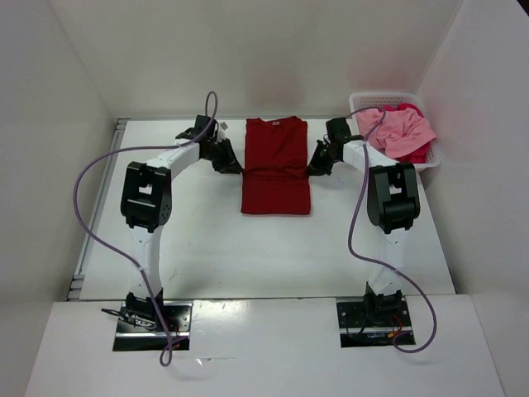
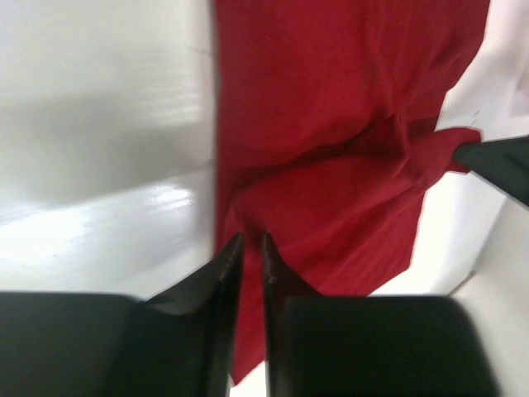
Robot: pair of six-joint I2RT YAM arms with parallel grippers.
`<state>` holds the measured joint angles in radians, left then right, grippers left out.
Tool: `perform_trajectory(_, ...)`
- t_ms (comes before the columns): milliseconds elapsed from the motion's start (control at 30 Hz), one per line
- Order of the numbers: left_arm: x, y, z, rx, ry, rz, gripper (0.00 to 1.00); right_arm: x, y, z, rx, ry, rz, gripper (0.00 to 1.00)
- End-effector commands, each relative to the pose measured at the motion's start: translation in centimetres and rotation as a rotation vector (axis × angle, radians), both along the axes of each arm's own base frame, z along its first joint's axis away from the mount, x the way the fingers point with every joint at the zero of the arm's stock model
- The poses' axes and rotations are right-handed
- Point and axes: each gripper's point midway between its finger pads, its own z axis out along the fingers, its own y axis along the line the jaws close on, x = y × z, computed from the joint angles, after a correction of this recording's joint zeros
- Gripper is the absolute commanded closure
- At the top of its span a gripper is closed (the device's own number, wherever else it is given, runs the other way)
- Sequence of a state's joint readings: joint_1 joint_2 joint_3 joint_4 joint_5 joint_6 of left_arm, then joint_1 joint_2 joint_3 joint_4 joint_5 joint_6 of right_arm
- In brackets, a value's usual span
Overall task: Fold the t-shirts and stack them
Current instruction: Fold the folded rectangular tshirt in 1/3 of the way
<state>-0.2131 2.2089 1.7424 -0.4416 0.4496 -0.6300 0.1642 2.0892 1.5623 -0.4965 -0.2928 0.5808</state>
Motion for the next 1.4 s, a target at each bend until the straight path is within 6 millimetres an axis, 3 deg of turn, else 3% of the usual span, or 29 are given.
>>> perform_trajectory(0,2.7,0.6,2.7,-0.038,-0.109,0.035,0.68,2.5,-0.7,1.8,-0.01,-0.088,-0.004,0.84)
perform_trajectory(67,2.6,1.1,5.2,-0.058,-0.169,0.053,0.57,2.6,-0.7,4.0,-0.004,-0.132,-0.004,0.73)
perform_trajectory(167,1.9,1.5,9.1,-0.062,-0.243,0.074,0.56,2.4,-0.6,7.8,-0.01,-0.212,-0.011,0.64)
perform_trajectory(200,1.0,0.9,9.0,-0.07,-0.236,0.068,0.56,2.0,-0.4,8.3,-0.016,-0.222,-0.008,0.58)
perform_trajectory(267,-0.6,-0.6,10.7,-0.098,-0.271,0.034,0.56,1.2,-0.1,10.5,-0.013,-0.266,0.007,0.53)
perform_trajectory(300,-2.0,-1.5,9.5,-0.107,-0.232,0.013,0.58,0.6,-0.4,10.1,-0.023,-0.256,0.001,0.5)
perform_trajectory(333,-3.5,-3.6,9.3,-0.118,-0.222,-0.026,0.58,0.1,0.2,10.1,-0.021,-0.253,0.015,0.5)
perform_trajectory(400,-5.5,-5.4,7.9,-0.125,-0.171,-0.064,0.6,-1.5,1.7,9.1,-0.021,-0.231,0.052,0.52)
perform_trajectory(467,-7.2,-6.9,4.8,-0.12,-0.111,-0.09,0.61,-3.1,4.0,7.6,0.009,-0.201,0.108,0.69)
perform_trajectory(500,-7.3,-6.9,4.1,-0.116,-0.099,-0.09,0.63,-3.7,4.7,6.8,0.013,-0.181,0.128,0.89)
perform_trajectory(567,-7.5,-6.8,1.8,-0.084,-0.064,-0.071,0.64,-4.7,6.6,5.2,0.015,-0.141,0.176,1.0)
perform_trajectory(667,-7.6,-6.8,0.5,-0.074,-0.037,-0.07,0.66,-4.0,8.8,5.6,0.021,-0.172,0.222,1.0)
perform_trajectory(700,-7.6,-6.8,0.5,-0.074,-0.037,-0.07,0.66,-3.9,9.4,4.6,0.017,-0.155,0.233,1.0)
perform_trajectory(767,-8.1,-6.2,-0.7,-0.045,-0.017,-0.053,0.67,-3.0,10.5,4.6,0.023,-0.171,0.246,1.0)
perform_trajectory(900,-10.6,-5.0,-3.0,0.006,0.032,-0.038,0.67,-2.8,12.5,1.7,0.028,-0.124,0.274,1.0)
perform_trajectory(967,-13.0,-4.3,-5.0,0.037,0.088,-0.041,0.67,-2.6,12.7,1.0,0.01,-0.119,0.272,1.0)
perform_trajectory(1067,-14.7,-3.3,-6.2,0.06,0.118,-0.035,0.67,-1.8,12.6,-0.3,-0.005,-0.112,0.239,1.0)
perform_trajectory(1267,-15.5,-3.7,-5.3,0.089,0.091,-0.053,0.67,-0.3,12.8,-1.4,-0.031,-0.153,0.192,1.0)
perform_trajectory(1300,-15.9,-3.9,-5.3,0.093,0.099,-0.063,0.67,0.7,12.4,-1.6,-0.06,-0.175,0.156,0.99)
perform_trajectory(1367,-15.9,-3.8,-5.0,0.1,0.094,-0.057,0.67,3.1,12.3,-0.2,-0.078,-0.247,0.102,0.99)
